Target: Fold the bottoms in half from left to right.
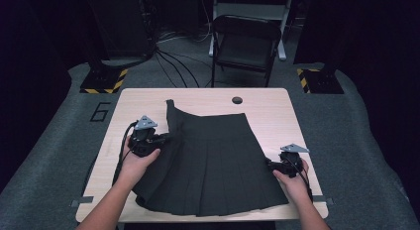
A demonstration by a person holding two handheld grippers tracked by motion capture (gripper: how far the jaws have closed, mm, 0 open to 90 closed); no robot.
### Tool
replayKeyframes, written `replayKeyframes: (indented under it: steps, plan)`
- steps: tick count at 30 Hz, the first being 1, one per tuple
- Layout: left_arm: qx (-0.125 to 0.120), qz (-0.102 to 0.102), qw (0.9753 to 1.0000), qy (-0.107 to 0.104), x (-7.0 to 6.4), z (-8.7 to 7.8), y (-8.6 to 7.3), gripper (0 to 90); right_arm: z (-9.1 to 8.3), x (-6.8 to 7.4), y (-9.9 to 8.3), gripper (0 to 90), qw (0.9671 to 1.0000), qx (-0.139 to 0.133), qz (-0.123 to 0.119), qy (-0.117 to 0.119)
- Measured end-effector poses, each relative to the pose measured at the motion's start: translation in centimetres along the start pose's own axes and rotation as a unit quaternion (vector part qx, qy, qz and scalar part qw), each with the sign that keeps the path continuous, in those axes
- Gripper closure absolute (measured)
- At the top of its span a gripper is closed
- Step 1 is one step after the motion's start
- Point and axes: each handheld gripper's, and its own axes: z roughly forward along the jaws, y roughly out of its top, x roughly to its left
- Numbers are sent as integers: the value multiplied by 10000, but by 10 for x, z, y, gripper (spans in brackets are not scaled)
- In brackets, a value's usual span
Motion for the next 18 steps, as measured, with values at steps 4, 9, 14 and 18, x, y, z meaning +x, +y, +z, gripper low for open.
replayKeyframes:
  steps: [4, 9, 14, 18]
  plan:
    - [-46, 47, 9999, -76, -9, 3, 7, 827, 0, 0, 0, 221, 10000, -1, 1, 1]
    - [-131, 103, 9998, -97, -16, 5, 14, 827, 0, 0, 0, 221, 10000, -1, 4, 3]
    - [-178, 164, 9995, -191, -24, 6, 21, 827, 0, 0, 0, 221, 10000, -2, 6, 3]
    - [-223, 199, 9992, -261, -30, 7, 26, 828, 0, 0, 0, 221, 10000, -2, 5, 4]
